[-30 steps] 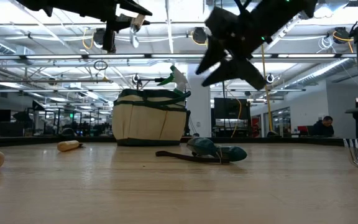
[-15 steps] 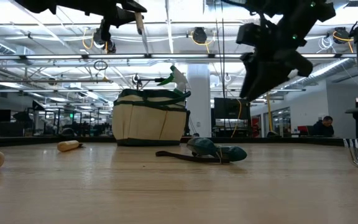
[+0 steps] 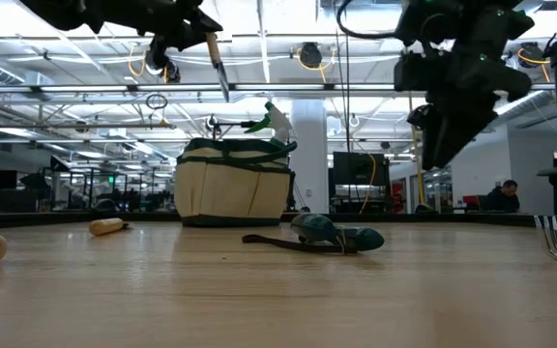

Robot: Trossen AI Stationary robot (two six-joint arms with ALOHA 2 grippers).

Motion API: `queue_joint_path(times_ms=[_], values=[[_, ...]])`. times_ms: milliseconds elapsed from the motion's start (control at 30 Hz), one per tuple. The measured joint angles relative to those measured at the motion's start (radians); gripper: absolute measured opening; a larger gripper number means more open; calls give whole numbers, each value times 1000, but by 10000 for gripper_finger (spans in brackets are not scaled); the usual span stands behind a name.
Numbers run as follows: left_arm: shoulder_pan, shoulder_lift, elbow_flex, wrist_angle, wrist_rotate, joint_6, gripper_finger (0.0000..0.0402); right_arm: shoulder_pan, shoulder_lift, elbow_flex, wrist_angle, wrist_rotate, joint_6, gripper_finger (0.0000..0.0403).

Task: Pick & Place Garden tools in Gardening bag
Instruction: Put the right trowel into the gardening bag

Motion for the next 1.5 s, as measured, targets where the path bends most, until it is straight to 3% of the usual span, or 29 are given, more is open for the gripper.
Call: queue_joint_path(times_ms=[200,367,633,900,1500], values=[[48,23,1,0,3,26,69,0,0,0,-78,-50,33,155],[81,115,73,-11,33,81,69,0,0,0,-98,-50,44,155],[133,238,245,-263,33,167,69,0,-11,0,-204,-50,45,155],[158,305,246,-328,13,90,69,0,-49,0,-231,-47,36,155],[126,474,245,-296,-138,67,69,0,-69,0,-216,-43,6,155]])
